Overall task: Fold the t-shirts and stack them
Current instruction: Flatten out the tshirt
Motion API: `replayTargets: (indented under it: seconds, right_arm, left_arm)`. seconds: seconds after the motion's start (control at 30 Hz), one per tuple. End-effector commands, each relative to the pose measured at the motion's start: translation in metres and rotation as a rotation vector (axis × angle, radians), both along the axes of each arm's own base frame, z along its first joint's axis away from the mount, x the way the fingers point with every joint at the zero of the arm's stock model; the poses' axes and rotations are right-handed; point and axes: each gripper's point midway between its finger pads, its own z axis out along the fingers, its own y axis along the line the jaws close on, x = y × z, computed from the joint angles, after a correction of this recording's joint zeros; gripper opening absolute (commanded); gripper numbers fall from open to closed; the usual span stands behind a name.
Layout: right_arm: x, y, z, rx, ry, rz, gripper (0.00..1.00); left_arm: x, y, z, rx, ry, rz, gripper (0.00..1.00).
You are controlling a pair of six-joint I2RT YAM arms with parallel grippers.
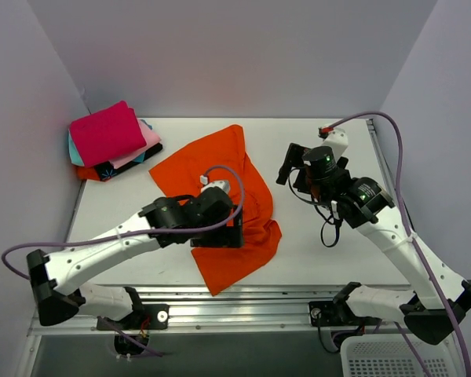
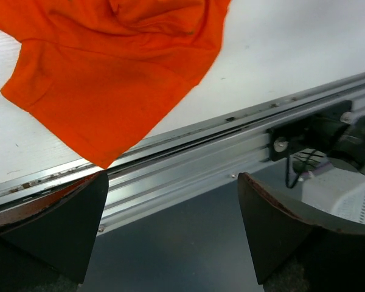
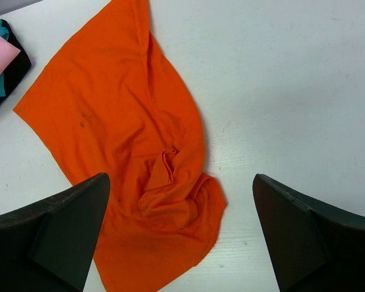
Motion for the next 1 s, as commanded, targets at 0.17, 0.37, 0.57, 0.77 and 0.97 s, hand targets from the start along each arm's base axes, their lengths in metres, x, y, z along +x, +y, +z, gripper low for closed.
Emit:
replayTargets:
  seconds: [0.17,0.37,0.57,0.77,0.97]
  right_arm:
    - [-0.003,0.012,-0.013,-0.012,0.045,0.062,1.00]
    - [-0.009,0.044,-0.067,-0.013,0.232,0.167,1.00]
    - [-0.005,0.065,-0.113,-0.015,0.342,0.185,1.00]
    - [0.002,0.084,-0.146,-0.010,0.404,0.213,0.98]
    - [0.006,0.109,-0.178,-0.008,0.456,0.254,0.95]
  left_arm:
    - [0.037,0.036,0.001,-0.074,-0.035,0.182,0.99]
    - [0.069,0.043,0.006,0.051,-0.036,0.207,0.99]
    - [0.081,0.028,0.023,0.023,-0.088,0.184,1.00]
    - [0.073,0.041,0.021,0.001,-0.074,0.239,1.00]
    - [0.055,0.071,0.017,0.027,-0.068,0.282,1.00]
